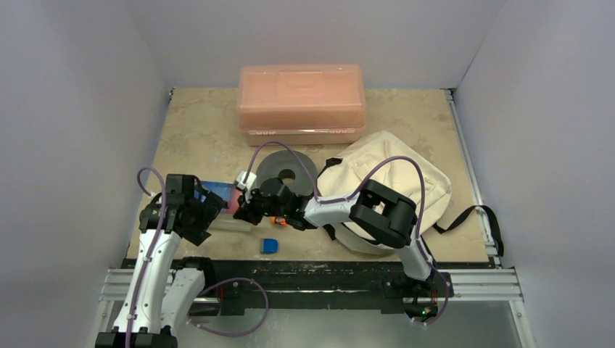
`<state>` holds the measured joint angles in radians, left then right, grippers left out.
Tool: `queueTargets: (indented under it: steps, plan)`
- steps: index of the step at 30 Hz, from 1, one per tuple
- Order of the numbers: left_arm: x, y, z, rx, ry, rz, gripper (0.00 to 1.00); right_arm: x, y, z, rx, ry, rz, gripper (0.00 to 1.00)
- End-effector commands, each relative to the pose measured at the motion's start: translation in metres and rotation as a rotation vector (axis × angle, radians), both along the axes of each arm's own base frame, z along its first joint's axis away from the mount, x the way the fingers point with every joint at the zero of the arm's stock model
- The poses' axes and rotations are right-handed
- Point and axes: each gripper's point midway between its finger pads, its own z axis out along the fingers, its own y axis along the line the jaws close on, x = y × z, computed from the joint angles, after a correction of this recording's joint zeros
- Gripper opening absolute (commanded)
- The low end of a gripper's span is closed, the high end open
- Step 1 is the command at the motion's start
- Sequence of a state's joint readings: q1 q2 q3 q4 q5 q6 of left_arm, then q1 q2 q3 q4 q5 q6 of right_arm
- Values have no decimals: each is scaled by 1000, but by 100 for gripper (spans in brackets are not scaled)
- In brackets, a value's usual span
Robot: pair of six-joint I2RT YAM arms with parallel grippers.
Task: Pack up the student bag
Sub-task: Pick up the book from the center of the board.
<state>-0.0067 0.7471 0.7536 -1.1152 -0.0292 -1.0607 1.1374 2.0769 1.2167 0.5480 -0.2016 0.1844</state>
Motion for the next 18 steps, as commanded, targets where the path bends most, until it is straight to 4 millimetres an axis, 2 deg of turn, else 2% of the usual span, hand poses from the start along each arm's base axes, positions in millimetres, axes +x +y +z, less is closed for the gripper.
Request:
queueTargets:
  steps: [1,8,18]
  plan:
    - [3,-11,-8,-102,0,95,94,-19,-1,5,26,97,41,0]
    - [15,-8,-30,-108,19,148,81,-22,-1,10,35,89,61,0]
    - [44,6,-43,-111,-1,172,76,-19,-4,12,17,53,53,0]
